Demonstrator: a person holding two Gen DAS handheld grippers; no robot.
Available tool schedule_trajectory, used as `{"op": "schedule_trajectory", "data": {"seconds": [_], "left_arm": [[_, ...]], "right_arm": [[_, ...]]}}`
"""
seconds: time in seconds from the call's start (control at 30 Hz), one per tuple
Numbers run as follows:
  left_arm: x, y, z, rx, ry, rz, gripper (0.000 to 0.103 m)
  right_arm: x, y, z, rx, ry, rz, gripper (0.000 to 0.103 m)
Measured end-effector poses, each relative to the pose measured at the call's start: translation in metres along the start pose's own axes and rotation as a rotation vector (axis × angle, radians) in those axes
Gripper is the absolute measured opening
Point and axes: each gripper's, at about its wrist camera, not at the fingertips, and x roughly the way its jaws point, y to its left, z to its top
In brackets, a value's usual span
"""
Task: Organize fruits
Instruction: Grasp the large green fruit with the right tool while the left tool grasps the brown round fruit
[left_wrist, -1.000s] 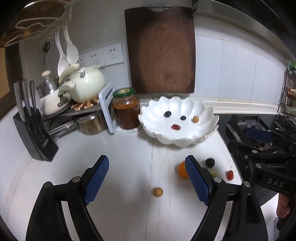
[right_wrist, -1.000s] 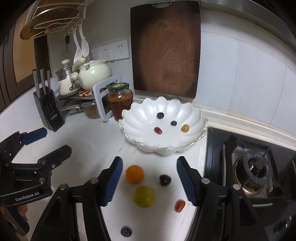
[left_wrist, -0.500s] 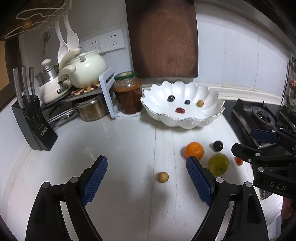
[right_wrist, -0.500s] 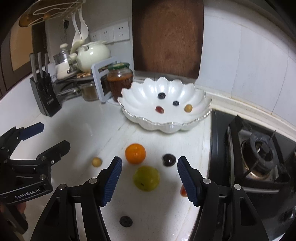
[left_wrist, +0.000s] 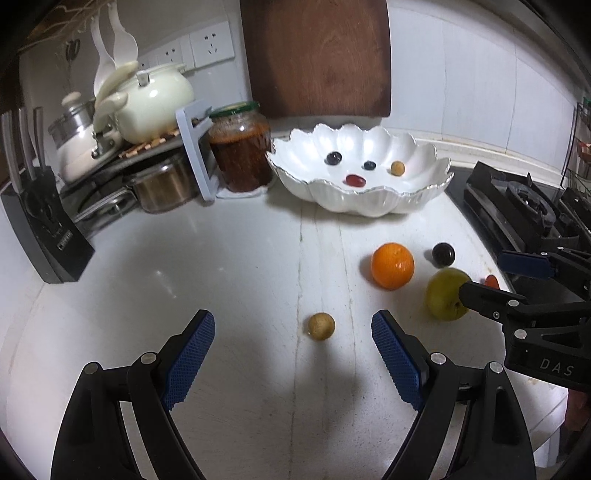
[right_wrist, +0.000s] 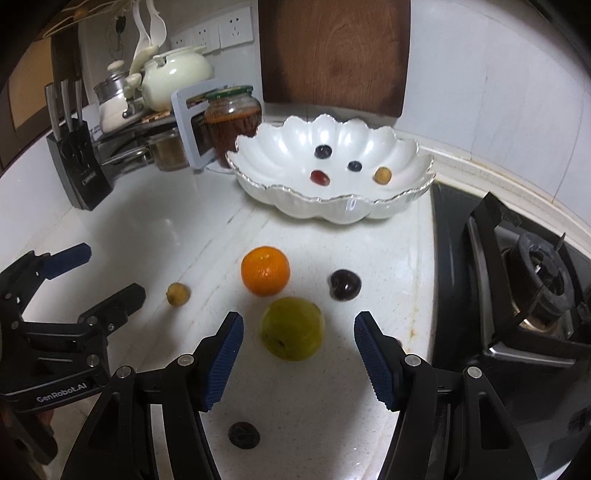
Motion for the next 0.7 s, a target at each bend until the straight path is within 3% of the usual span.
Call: {"op": "schedule_trajectory", "data": {"seconds": [0.27,0.7], "left_arm": [[0.021,-0.006,-0.007,0.012,0.042,-0.032,0.083],[0.051,-0.008,-0.010,-0.011,0.105,-0.082,0.063]], "right_arm": [[0.018,-0.002,-0.004,0.014,0.036,0.006,0.063],[0.041,-0.002,-0.008,0.043,0.094,0.040,0.063]]}}
